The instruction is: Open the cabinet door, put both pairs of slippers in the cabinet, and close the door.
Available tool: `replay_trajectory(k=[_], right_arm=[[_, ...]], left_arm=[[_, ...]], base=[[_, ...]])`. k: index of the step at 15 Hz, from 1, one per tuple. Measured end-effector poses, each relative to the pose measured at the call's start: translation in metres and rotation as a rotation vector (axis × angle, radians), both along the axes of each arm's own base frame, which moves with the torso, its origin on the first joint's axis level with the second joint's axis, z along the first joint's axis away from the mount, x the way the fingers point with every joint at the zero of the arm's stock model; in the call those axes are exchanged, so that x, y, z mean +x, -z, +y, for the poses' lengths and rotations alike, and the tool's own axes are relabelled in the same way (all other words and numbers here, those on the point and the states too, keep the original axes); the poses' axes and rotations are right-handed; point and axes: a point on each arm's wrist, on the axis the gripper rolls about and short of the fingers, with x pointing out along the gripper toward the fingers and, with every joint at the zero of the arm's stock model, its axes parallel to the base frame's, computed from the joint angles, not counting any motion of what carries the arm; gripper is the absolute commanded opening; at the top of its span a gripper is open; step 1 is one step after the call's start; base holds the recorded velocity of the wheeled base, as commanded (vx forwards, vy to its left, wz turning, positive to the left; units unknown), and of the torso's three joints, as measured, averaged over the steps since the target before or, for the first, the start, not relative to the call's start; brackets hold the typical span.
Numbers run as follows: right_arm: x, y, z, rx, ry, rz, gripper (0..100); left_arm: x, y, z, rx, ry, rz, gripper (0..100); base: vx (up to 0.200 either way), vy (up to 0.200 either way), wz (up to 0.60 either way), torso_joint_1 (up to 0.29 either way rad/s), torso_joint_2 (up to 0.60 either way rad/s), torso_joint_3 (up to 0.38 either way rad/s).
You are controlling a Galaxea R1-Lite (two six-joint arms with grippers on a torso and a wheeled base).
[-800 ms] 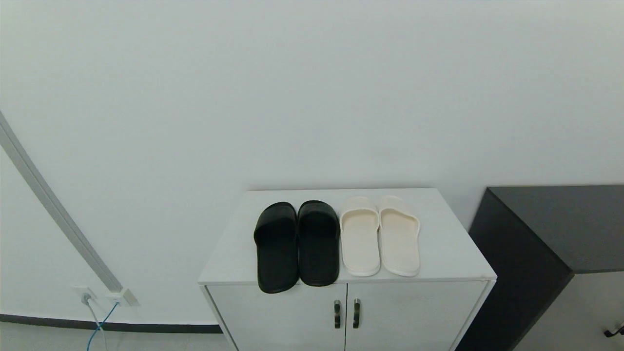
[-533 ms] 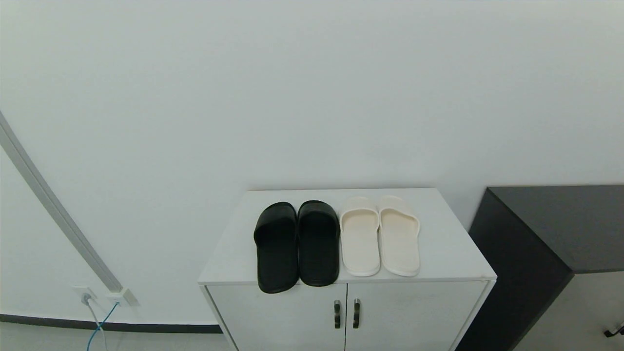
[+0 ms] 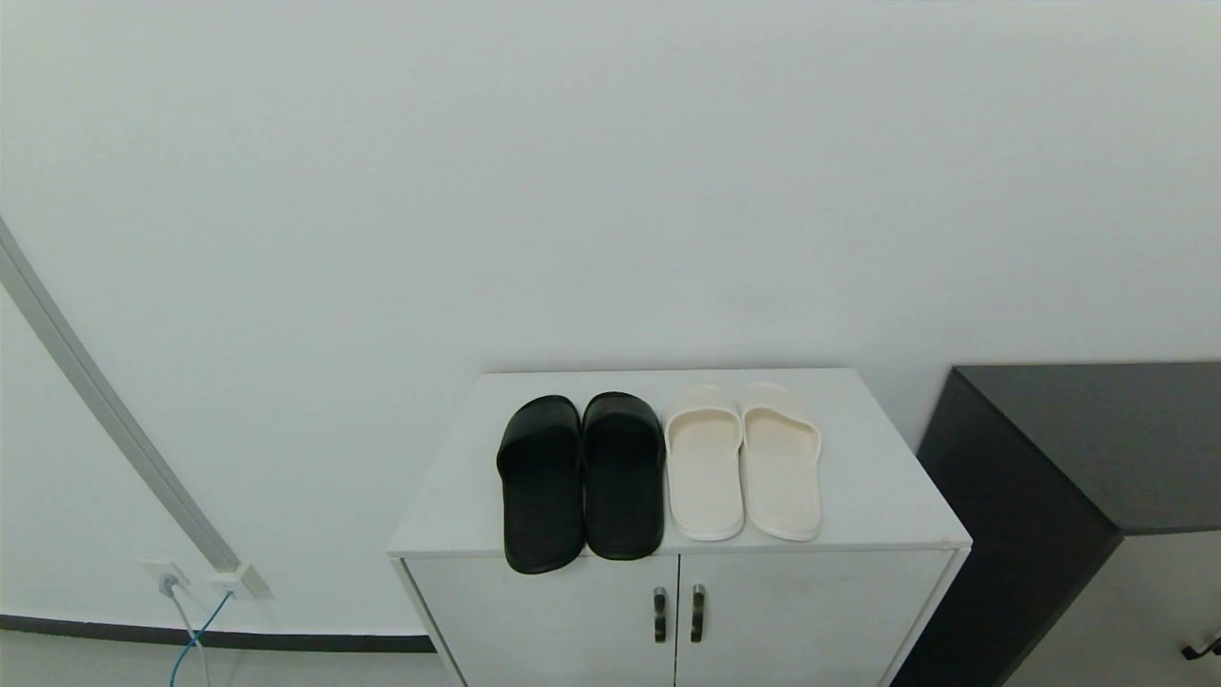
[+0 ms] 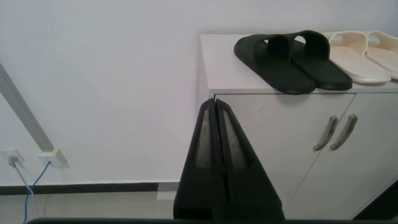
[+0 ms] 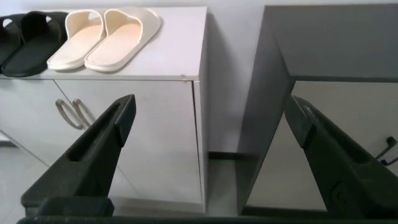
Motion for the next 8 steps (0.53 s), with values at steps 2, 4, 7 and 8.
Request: replay_trajectory(k=[2, 4, 7, 8], right_arm=[[0.019, -0.01, 0.001, 0.007, -0.033, 0.029, 100], [0.044, -0.019, 0.004, 0.023, -0.076, 0.06, 100], [0.079, -0.034, 0.02, 0.053, -0.133, 0.114, 100], [0.09, -0.042, 0.029, 0.071, -0.145, 0.126, 100]], left_arm=[[0.0, 0.0, 0.0, 0.001, 0.001, 0.0, 0], [0.0, 0.0, 0.0, 0.001, 0.001, 0.0, 0], [0.0, 0.0, 0.0, 0.001, 0.002, 0.0, 0], [0.0, 0.0, 0.0, 0.003, 0.002, 0.0, 0]], base=[[0.0, 0.0, 0.0, 0.0, 0.0, 0.0], [0.0, 0.0, 0.0, 0.0, 0.0, 0.0], [0.0, 0.0, 0.0, 0.0, 0.0, 0.0], [0.0, 0.0, 0.0, 0.0, 0.0, 0.0]])
